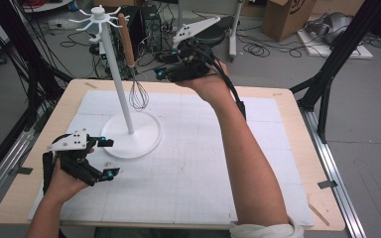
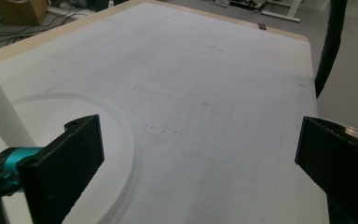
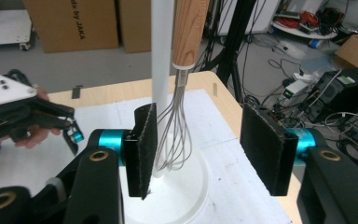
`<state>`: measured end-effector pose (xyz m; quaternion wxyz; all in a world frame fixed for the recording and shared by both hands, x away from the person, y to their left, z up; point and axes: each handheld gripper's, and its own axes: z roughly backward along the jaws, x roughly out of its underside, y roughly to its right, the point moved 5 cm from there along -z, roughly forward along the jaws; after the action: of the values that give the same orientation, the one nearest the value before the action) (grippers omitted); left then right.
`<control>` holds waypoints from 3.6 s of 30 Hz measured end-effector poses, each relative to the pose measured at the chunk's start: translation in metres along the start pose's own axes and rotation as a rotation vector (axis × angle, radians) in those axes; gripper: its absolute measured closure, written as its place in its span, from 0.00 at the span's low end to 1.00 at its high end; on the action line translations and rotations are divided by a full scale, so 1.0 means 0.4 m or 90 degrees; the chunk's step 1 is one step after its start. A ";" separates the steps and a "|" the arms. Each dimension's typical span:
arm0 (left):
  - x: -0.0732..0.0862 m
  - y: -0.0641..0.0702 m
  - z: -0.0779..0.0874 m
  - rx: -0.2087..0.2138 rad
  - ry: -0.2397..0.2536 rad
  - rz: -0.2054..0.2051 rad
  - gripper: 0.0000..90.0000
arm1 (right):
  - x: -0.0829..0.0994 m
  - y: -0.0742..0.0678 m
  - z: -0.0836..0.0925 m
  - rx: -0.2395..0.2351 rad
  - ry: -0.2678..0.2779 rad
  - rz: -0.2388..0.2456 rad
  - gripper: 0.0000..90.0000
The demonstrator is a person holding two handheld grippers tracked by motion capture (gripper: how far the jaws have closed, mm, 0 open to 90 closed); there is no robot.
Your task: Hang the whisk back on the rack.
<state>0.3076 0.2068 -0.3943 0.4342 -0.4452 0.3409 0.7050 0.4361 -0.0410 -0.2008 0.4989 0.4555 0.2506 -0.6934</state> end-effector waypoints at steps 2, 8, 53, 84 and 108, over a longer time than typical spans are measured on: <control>0.000 0.000 -0.001 0.001 0.000 -0.002 0.02 | 0.009 -0.007 0.014 -0.003 0.004 0.003 0.50; -0.002 0.001 -0.003 0.001 -0.001 -0.004 0.02 | 0.047 -0.028 0.055 -0.010 0.018 0.000 0.45; -0.004 0.001 -0.002 0.009 0.016 0.004 0.02 | 0.491 -0.098 0.217 0.040 0.038 -0.110 0.27; 0.003 -0.007 -0.002 0.001 0.020 0.016 0.02 | 0.735 -0.155 0.216 0.050 0.032 -0.178 0.19; 0.004 -0.008 -0.006 0.005 0.017 0.013 0.02 | 0.735 -0.154 0.231 0.058 0.043 -0.181 0.19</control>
<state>0.3110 0.2065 -0.3972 0.4244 -0.4493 0.3539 0.7020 0.3186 -0.2284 -0.4243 0.3656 0.4607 0.2978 -0.7519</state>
